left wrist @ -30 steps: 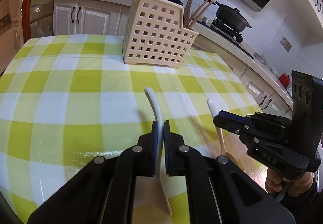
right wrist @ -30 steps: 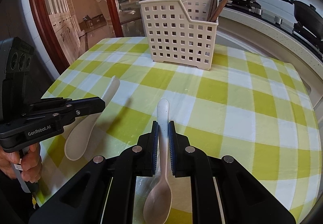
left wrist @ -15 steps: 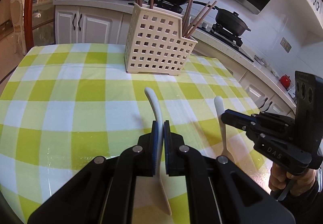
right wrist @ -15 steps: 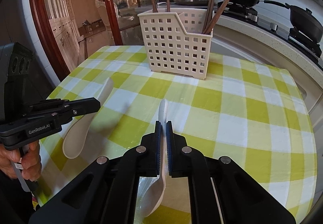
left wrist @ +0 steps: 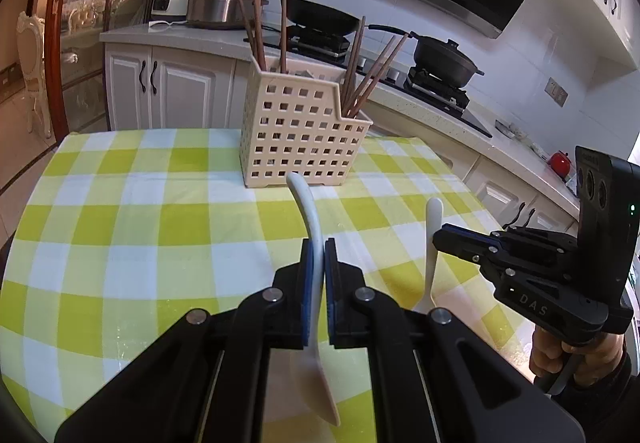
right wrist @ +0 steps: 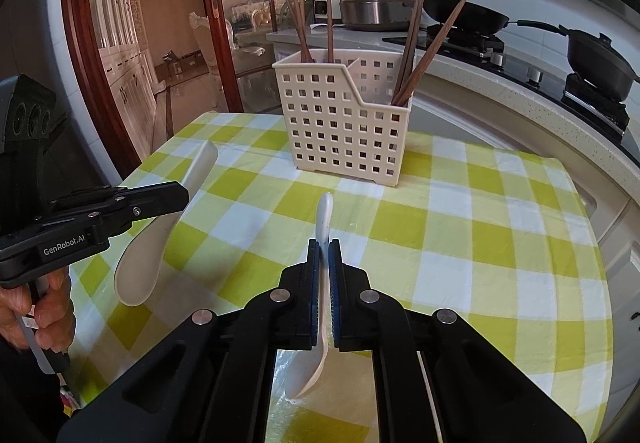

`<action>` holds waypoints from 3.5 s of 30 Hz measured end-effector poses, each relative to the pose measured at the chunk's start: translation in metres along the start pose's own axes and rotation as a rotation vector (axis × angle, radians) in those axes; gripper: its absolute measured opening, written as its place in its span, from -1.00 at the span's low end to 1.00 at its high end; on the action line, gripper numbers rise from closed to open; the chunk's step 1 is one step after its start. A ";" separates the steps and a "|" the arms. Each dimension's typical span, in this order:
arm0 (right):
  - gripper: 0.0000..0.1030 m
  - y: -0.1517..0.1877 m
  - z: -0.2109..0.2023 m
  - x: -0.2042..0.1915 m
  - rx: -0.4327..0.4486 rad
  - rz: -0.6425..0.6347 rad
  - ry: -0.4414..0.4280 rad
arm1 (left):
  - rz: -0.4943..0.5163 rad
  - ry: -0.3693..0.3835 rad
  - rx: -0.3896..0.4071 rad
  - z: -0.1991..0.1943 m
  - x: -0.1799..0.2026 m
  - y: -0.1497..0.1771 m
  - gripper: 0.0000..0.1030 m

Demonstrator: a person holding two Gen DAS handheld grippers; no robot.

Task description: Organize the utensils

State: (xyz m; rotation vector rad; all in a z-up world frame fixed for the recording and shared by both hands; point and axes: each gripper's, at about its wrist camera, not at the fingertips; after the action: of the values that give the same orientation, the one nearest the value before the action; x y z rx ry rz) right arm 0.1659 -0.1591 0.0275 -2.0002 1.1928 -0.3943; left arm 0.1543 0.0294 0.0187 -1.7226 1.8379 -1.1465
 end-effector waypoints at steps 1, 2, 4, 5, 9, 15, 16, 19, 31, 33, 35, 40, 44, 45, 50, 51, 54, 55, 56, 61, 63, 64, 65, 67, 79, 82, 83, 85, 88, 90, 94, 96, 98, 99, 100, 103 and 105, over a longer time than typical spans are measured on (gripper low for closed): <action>-0.88 -0.001 -0.002 0.000 0.005 0.000 0.001 | 0.003 0.001 0.002 -0.001 0.001 0.000 -0.89; -0.88 -0.002 -0.004 0.001 0.009 0.000 0.001 | 0.007 0.002 0.005 -0.002 0.002 -0.001 -0.89; -0.89 -0.004 -0.007 0.001 0.017 0.000 0.004 | 0.011 0.002 0.009 -0.004 0.004 -0.002 -0.89; -0.89 -0.005 -0.009 0.001 0.022 0.000 0.004 | 0.014 0.003 0.014 -0.006 0.005 -0.003 -0.89; -0.89 -0.007 -0.014 0.000 0.035 -0.003 0.006 | 0.025 0.003 0.026 -0.010 0.009 -0.006 -0.89; -0.90 -0.009 -0.017 0.000 0.046 -0.006 0.007 | 0.035 0.004 0.033 -0.012 0.014 -0.009 -0.89; -0.90 -0.010 -0.018 0.000 0.047 -0.007 0.008 | 0.036 0.004 0.035 -0.012 0.014 -0.010 -0.89; -0.90 -0.011 -0.019 0.000 0.051 -0.008 0.011 | 0.039 0.004 0.038 -0.012 0.014 -0.012 -0.89; -0.90 -0.026 -0.025 -0.003 0.083 -0.034 0.030 | 0.056 0.013 0.090 -0.016 0.016 -0.031 -0.89; -0.90 -0.033 -0.026 -0.003 0.091 -0.039 0.031 | 0.060 0.022 0.110 -0.017 0.017 -0.039 -0.89; -0.90 -0.039 -0.027 -0.001 0.098 -0.039 0.029 | 0.065 0.030 0.136 -0.019 0.017 -0.049 -0.89; -0.90 -0.064 -0.034 0.005 0.132 -0.046 0.030 | 0.072 0.058 0.190 -0.022 0.017 -0.078 -0.89; -0.90 -0.088 -0.040 0.011 0.157 -0.057 0.035 | 0.092 0.074 0.239 -0.021 0.018 -0.111 -0.89; -0.90 -0.096 -0.043 0.014 0.168 -0.060 0.037 | 0.098 0.071 0.249 -0.020 0.019 -0.117 -0.89; -0.90 -0.129 -0.047 0.026 0.202 -0.057 0.046 | 0.119 0.050 0.315 -0.007 0.020 -0.159 -0.89; -0.90 -0.137 -0.046 0.028 0.208 -0.058 0.052 | 0.119 0.044 0.324 -0.003 0.019 -0.166 -0.89; -0.90 -0.154 -0.043 0.035 0.224 -0.056 0.058 | 0.113 0.030 0.340 0.011 0.015 -0.186 -0.89; -0.90 -0.157 -0.042 0.036 0.229 -0.056 0.060 | 0.117 0.019 0.349 0.017 0.015 -0.193 -0.89; -0.90 -0.162 -0.040 0.037 0.234 -0.055 0.061 | 0.122 0.014 0.353 0.021 0.014 -0.198 -0.89; -0.90 -0.180 -0.024 0.042 0.240 -0.060 0.063 | 0.140 -0.019 0.358 0.048 0.010 -0.212 -0.89; -0.90 -0.184 -0.017 0.043 0.236 -0.059 0.065 | 0.137 -0.026 0.357 0.058 0.006 -0.214 -0.89; -0.90 -0.186 -0.012 0.045 0.232 -0.056 0.069 | 0.135 -0.030 0.355 0.062 0.005 -0.215 -0.89; -0.90 -0.188 -0.008 0.047 0.227 -0.054 0.070 | 0.130 -0.034 0.356 0.067 0.002 -0.216 -0.89; -0.90 -0.189 -0.002 0.048 0.218 -0.051 0.072 | 0.124 -0.041 0.351 0.072 -0.002 -0.217 -0.89; -0.90 -0.188 0.012 0.046 0.197 -0.050 0.077 | 0.140 -0.082 0.350 0.091 -0.009 -0.212 -0.87; -0.90 -0.188 0.012 0.044 0.196 -0.053 0.076 | 0.142 -0.085 0.345 0.092 -0.010 -0.212 -0.86; -0.90 -0.188 0.011 0.044 0.196 -0.054 0.076 | 0.143 -0.085 0.342 0.092 -0.010 -0.211 -0.86; -0.90 -0.188 0.012 0.043 0.195 -0.054 0.078 | 0.144 -0.084 0.337 0.091 -0.010 -0.209 -0.86; -0.90 -0.188 0.012 0.042 0.195 -0.053 0.080 | 0.150 -0.079 0.330 0.091 -0.008 -0.207 -0.86; -0.90 -0.188 0.012 0.041 0.194 -0.055 0.081 | 0.152 -0.076 0.330 0.090 -0.007 -0.207 -0.86; -0.89 -0.190 0.016 0.041 0.190 -0.047 0.092 | 0.137 -0.069 0.326 0.087 -0.007 -0.207 -0.57; -0.88 -0.190 0.017 0.042 0.188 -0.040 0.095 | 0.136 -0.065 0.330 0.085 -0.007 -0.206 -0.54; -0.88 -0.190 0.018 0.044 0.189 -0.033 0.103 | 0.142 -0.061 0.328 0.082 -0.006 -0.204 -0.53; -0.88 -0.191 0.018 0.044 0.190 -0.028 0.103 | 0.144 -0.062 0.329 0.081 -0.005 -0.202 -0.53; -0.86 -0.191 0.017 0.045 0.194 -0.023 0.104 | 0.144 -0.061 0.331 0.079 -0.005 -0.201 -0.53; -0.86 -0.189 0.012 0.048 0.215 -0.001 0.102 | 0.138 -0.055 0.335 0.074 -0.005 -0.199 -0.52; -0.81 -0.187 0.008 0.050 0.232 0.016 0.094 | 0.136 -0.052 0.337 0.069 -0.005 -0.195 -0.43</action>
State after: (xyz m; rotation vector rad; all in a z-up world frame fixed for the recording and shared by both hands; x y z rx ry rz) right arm 0.3113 -0.1467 0.1548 -1.7885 1.1626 -0.5961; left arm 0.3322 0.0282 0.1241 -1.4034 1.5953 -1.2588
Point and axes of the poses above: each gripper's, at about its wrist camera, not at the fingertips, and z roughly the way its jaws point, x to its right, y to its underside, and after that the axes turned 1 degree about z, right-handed
